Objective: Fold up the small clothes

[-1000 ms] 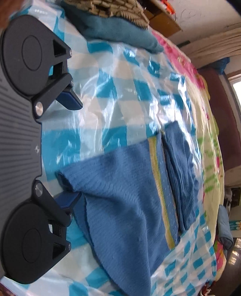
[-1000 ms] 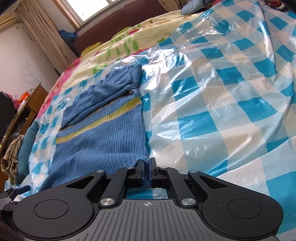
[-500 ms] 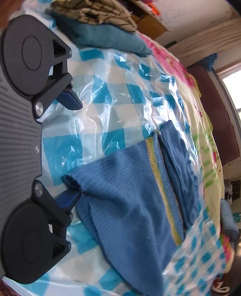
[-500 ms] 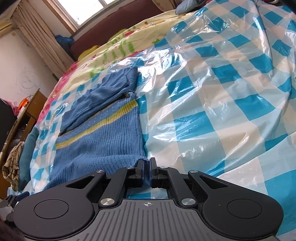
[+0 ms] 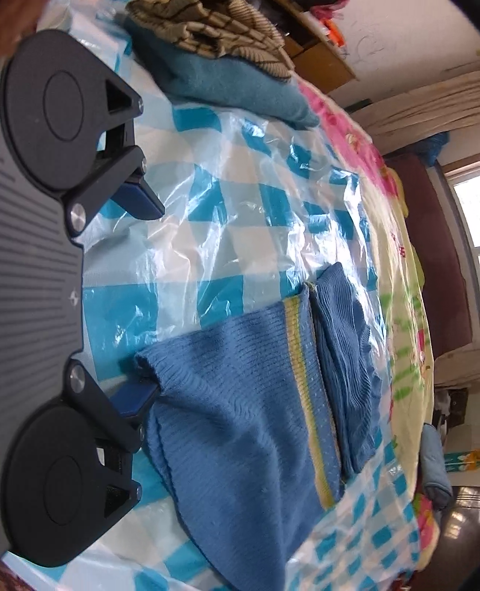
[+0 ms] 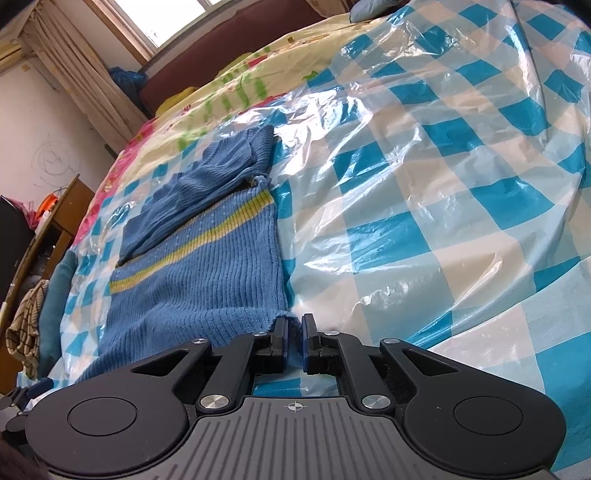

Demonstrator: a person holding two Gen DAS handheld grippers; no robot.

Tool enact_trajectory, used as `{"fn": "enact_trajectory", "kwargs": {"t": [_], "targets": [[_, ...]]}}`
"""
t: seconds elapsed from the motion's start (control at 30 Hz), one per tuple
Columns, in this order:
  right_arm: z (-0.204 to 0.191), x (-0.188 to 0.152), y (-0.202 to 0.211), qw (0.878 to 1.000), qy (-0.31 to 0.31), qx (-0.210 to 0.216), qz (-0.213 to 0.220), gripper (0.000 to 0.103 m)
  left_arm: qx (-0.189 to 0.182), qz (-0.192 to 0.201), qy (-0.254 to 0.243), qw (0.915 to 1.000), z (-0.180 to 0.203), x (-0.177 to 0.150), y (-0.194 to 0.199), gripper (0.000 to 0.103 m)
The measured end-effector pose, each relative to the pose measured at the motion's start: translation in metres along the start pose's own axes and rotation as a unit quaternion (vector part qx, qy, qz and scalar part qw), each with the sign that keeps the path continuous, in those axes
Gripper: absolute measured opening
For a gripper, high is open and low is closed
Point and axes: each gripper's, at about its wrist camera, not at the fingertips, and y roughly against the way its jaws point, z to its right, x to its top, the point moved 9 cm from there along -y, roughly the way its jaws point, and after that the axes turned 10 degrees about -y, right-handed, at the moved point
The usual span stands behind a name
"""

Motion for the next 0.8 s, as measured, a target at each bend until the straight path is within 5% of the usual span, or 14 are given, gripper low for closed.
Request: {"fn": "enact_trajectory", "kwargs": {"t": [0.37,0.5,0.67,0.8], "targets": [[0.0,-0.004,-0.001,1.0,-0.001,0.003,-0.005,0.013,0.002,-0.013,0.025,0.9996,-0.002,-0.002,-0.01,0.097],[0.001,-0.007,-0.004,1.0,0.01,-0.003,-0.011,0.013,0.0,-0.021,-0.007,0.9997,0.016,-0.004,-0.017,0.097],[0.016,0.007,0.002,0.997,-0.065,0.024,0.011,0.013,0.019,0.021,0.066,0.9974,-0.013,0.011,-0.001,0.097],[0.031,0.016,0.009,0.996,-0.089,0.013,0.026,0.013,0.016,0.003,0.079,0.9967,-0.022,0.004,0.002,0.097]]}}
